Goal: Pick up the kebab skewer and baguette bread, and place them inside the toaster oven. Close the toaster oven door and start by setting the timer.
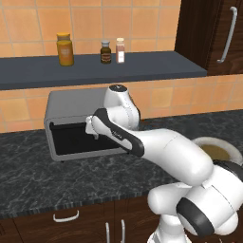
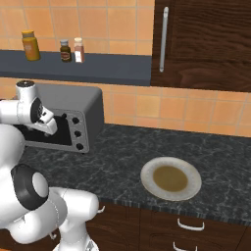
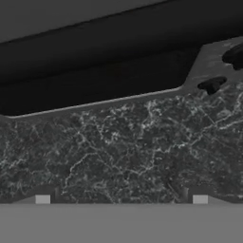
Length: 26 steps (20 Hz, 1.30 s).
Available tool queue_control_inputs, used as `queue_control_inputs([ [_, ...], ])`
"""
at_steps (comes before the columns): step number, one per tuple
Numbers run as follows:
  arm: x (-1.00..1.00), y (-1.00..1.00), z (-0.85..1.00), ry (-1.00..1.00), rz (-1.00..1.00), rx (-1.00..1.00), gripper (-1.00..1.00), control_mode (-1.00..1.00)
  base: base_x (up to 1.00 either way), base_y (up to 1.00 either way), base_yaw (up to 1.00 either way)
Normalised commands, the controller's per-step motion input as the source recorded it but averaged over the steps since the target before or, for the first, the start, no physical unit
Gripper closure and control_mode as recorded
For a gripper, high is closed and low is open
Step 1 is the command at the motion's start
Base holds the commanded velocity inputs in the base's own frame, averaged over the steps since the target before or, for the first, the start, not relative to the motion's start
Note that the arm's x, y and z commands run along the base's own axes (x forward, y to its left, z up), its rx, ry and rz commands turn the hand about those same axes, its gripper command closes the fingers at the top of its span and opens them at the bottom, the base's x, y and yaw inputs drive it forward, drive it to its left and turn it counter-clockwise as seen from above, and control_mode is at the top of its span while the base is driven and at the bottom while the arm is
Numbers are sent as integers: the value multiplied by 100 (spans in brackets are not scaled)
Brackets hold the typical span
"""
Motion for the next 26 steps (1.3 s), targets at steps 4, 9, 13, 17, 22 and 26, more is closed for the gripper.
queue_control_inputs([
  [4, -26, -21, -15, 0, -14, 0, -100, -100, 0, 0, 0],
  [9, -17, -20, -5, 0, -4, -2, -100, -100, 0, 0, 0],
  [13, -46, -23, 9, 0, 8, -12, -100, -100, 0, 0, 0],
  [17, -76, -24, 12, 2, 35, -50, -100, -100, 0, 0, 0],
  [22, -25, -11, 18, 18, 56, -66, -100, -100, 0, 0, 0],
  [26, -14, -15, 2, 30, 59, -72, -100, -100, 0, 0, 0],
])
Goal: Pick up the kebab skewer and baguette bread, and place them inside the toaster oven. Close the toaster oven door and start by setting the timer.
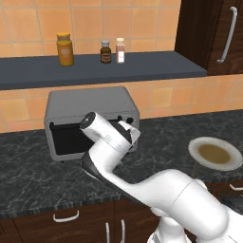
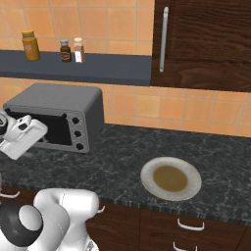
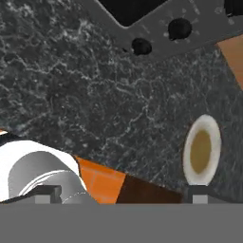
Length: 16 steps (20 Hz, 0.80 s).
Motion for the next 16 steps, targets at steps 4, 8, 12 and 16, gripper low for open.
queue_control_inputs([
  [4, 0, -22, 0, 38, 56, -65, -100, -100, 0, 0, 0],
  [8, 0, -39, 0, 39, 35, -55, -100, -100, 0, 0, 0],
  [12, 3, -22, 0, 37, 39, -61, -100, -100, 0, 0, 0],
  [16, 44, -20, 0, 49, 41, -50, -100, -100, 0, 0, 0],
])
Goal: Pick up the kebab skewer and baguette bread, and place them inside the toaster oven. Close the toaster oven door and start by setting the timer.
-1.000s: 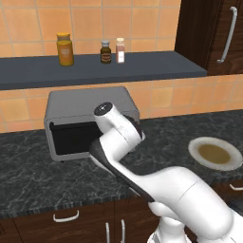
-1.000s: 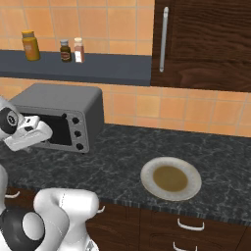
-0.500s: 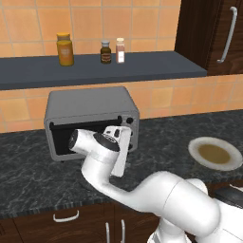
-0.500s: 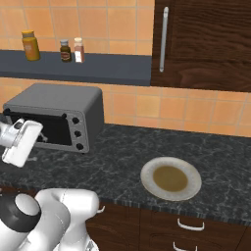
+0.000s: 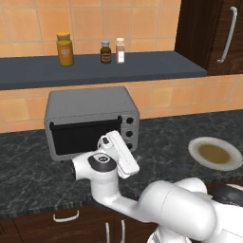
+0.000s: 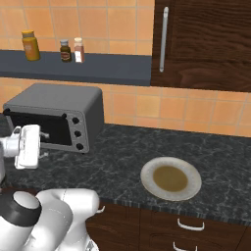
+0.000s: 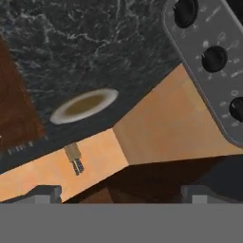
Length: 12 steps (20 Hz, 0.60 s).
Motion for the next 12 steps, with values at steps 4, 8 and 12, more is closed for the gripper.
queue_control_inputs([
  [4, 51, -20, 0, 44, 39, -22, -100, -100, 0, 0, 0],
  [8, 22, -7, -3, 14, 6, -11, -100, -100, 0, 0, 0],
  [12, 12, -40, -15, -2, 13, 0, -100, -100, 0, 0, 0],
])
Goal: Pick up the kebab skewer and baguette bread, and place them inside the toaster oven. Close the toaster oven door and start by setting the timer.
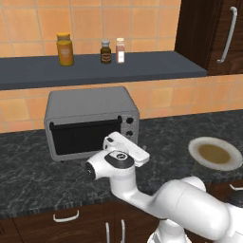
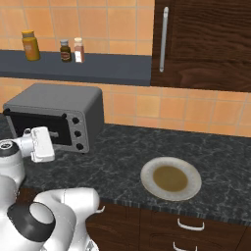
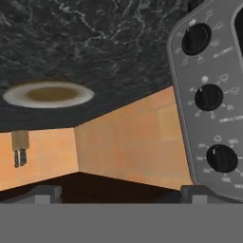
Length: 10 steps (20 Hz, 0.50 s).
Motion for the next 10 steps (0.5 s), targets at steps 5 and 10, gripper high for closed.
queue_control_inputs([
  [5, 40, -36, -19, -4, 16, 0, -100, -100, 0, 0, 0],
  [10, 38, -9, -3, 0, 20, -5, -100, -100, 0, 0, 0],
])
